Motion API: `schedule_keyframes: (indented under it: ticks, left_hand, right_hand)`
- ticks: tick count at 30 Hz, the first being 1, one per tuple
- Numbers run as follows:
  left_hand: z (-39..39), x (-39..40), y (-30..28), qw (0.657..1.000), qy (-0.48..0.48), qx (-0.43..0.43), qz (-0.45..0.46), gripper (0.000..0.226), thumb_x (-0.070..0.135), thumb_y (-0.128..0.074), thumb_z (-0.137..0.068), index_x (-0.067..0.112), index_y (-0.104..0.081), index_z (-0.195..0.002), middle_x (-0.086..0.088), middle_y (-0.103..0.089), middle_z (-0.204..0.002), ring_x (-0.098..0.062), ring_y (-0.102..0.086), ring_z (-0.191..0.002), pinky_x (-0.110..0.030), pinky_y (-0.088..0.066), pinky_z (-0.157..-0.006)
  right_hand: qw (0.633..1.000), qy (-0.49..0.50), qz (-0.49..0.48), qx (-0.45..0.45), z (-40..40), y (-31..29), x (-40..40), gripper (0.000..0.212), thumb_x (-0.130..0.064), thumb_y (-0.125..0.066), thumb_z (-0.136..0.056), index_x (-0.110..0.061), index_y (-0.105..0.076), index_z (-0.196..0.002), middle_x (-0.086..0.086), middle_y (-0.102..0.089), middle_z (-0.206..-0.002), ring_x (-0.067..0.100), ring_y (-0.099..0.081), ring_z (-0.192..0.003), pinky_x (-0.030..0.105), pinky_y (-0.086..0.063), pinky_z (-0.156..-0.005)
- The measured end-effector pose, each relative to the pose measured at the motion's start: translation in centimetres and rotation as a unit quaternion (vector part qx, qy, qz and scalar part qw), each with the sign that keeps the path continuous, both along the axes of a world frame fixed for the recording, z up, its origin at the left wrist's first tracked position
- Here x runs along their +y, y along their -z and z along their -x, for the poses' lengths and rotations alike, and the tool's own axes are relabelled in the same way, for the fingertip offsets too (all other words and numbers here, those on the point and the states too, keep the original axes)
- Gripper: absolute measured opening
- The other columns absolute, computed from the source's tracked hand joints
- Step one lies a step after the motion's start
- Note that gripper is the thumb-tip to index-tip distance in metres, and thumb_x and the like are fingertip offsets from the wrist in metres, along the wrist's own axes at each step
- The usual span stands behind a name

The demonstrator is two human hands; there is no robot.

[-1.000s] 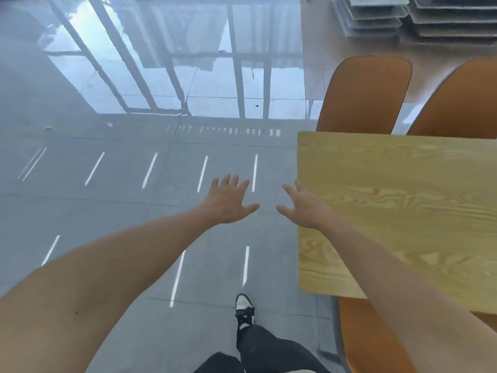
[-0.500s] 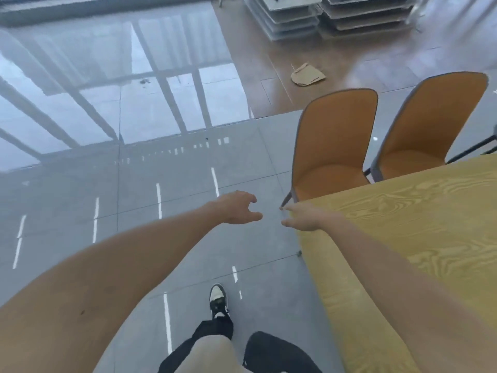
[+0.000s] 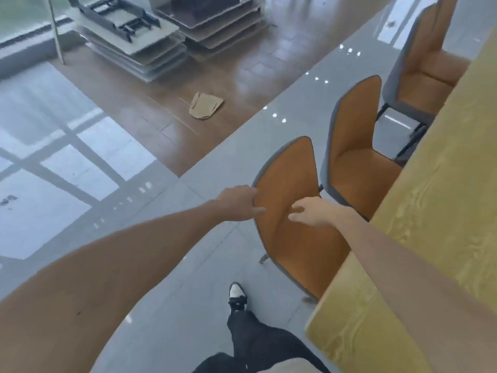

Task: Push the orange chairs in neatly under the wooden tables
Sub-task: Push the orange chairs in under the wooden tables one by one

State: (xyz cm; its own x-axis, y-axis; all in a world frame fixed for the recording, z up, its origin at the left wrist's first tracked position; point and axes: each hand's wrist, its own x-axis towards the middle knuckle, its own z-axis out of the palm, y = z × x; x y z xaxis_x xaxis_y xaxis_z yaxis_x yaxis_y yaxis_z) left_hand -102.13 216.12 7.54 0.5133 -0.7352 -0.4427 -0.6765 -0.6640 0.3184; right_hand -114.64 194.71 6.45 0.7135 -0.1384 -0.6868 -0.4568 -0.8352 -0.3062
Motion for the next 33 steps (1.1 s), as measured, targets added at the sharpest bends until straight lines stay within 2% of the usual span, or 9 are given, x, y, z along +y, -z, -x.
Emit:
schedule_keyframes:
  ticks: [3, 7, 10, 14, 18, 23, 26, 29, 33]
  left_hand:
    - [-6.7, -3.7, -0.5, 0.999, 0.048, -0.003, 0.016, 0.058, 0.063, -0.054, -0.093, 0.02, -0.058, -0.133, -0.006, -0.064, -0.125, -0.026, -0.059, -0.114, -0.042, -0.05, -0.095]
    - [-14.7, -9.0, -1.7, 0.99, 0.137, -0.016, 0.013, 0.073, 0.063, -0.054, -0.094, 0.019, -0.043, -0.15, -0.007, -0.051, -0.148, -0.027, -0.049, -0.133, -0.046, -0.041, -0.109]
    - [-20.8, -13.9, -2.4, 0.975, 0.22, -0.036, 0.02, 0.075, 0.061, -0.054, -0.095, 0.017, -0.039, -0.153, -0.008, -0.047, -0.152, -0.028, -0.045, -0.137, -0.048, -0.038, -0.111]
    - [-27.2, -20.2, -3.3, 0.946, 0.316, -0.059, 0.05, 0.073, 0.057, -0.054, -0.095, 0.016, -0.037, -0.154, -0.01, -0.045, -0.153, -0.031, -0.043, -0.137, -0.048, -0.036, -0.111]
    - [-30.9, -24.6, -4.2, 0.906, 0.408, -0.076, 0.083, 0.074, 0.056, -0.055, -0.095, 0.015, -0.037, -0.153, -0.013, -0.045, -0.15, -0.032, -0.042, -0.136, -0.046, -0.036, -0.111]
    - [-33.2, -30.2, -4.8, 0.853, 0.505, -0.086, 0.096, 0.077, 0.055, -0.055, -0.095, 0.015, -0.031, -0.156, -0.015, -0.034, -0.158, -0.033, -0.032, -0.144, -0.048, -0.031, -0.116]
    - [-33.0, -34.2, -4.5, 0.818, 0.554, -0.083, 0.132, 0.075, 0.053, -0.055, -0.096, 0.015, -0.03, -0.155, -0.015, -0.037, -0.156, -0.033, -0.036, -0.141, -0.048, -0.035, -0.113]
    - [-32.0, -38.0, -3.5, 0.785, 0.601, -0.077, 0.132, 0.074, 0.051, -0.055, -0.097, 0.016, -0.027, -0.156, -0.013, -0.032, -0.159, -0.032, -0.032, -0.144, -0.049, -0.032, -0.115]
    - [-31.2, -42.5, -2.4, 0.748, 0.653, -0.071, 0.098, 0.076, 0.049, -0.056, -0.097, 0.016, -0.024, -0.158, -0.016, -0.024, -0.163, -0.034, -0.023, -0.149, -0.052, -0.026, -0.119]
  right_hand:
    - [0.999, 0.04, 0.006, 0.01, -4.8, -0.3, -2.5, 0.066, -0.057, -0.046, -0.098, -0.023, -0.035, -0.153, -0.003, -0.029, -0.161, 0.023, -0.029, -0.146, 0.042, -0.029, -0.118]
    - [0.995, 0.101, 0.013, 0.009, -10.0, -1.8, -6.2, 0.062, -0.057, -0.046, -0.097, -0.027, -0.039, -0.151, -0.006, -0.034, -0.159, 0.019, -0.032, -0.145, 0.04, -0.028, -0.118]
    - [0.986, 0.166, 0.031, -0.001, -13.2, -2.5, -9.1, 0.063, -0.058, -0.045, -0.096, -0.026, -0.039, -0.15, -0.004, -0.036, -0.157, 0.02, -0.036, -0.142, 0.039, -0.031, -0.112]
    - [0.96, 0.271, 0.066, -0.008, -16.2, -3.4, -11.4, 0.064, -0.056, -0.046, -0.098, -0.021, -0.039, -0.15, -0.001, -0.038, -0.157, 0.022, -0.037, -0.141, 0.04, -0.032, -0.115]
    - [0.918, 0.386, 0.086, -0.041, -17.9, -4.0, -10.7, 0.058, -0.049, -0.047, -0.1, -0.012, -0.045, -0.145, 0.007, -0.045, -0.151, 0.027, -0.043, -0.135, 0.038, -0.037, -0.108]
    - [0.845, 0.507, 0.147, -0.082, -19.8, -3.7, -9.4, 0.063, -0.05, -0.046, -0.1, -0.018, -0.034, -0.152, 0.012, -0.03, -0.157, 0.033, -0.028, -0.143, 0.048, -0.033, -0.112]
    - [0.803, 0.561, 0.177, -0.101, -20.4, -2.3, -9.3, 0.059, -0.047, -0.045, -0.1, -0.018, -0.035, -0.151, 0.015, -0.027, -0.159, 0.034, -0.022, -0.145, 0.051, -0.034, -0.111]
    - [0.753, 0.624, 0.177, -0.112, -20.5, -0.1, -9.8, 0.059, -0.046, -0.045, -0.1, -0.019, -0.034, -0.152, 0.014, -0.022, -0.162, 0.031, -0.019, -0.147, 0.05, -0.032, -0.111]
    - [0.702, 0.692, 0.146, -0.083, -20.7, 2.2, -10.4, 0.067, -0.056, -0.044, -0.097, -0.02, -0.031, -0.153, 0.011, -0.021, -0.163, 0.031, -0.02, -0.148, 0.05, -0.029, -0.113]
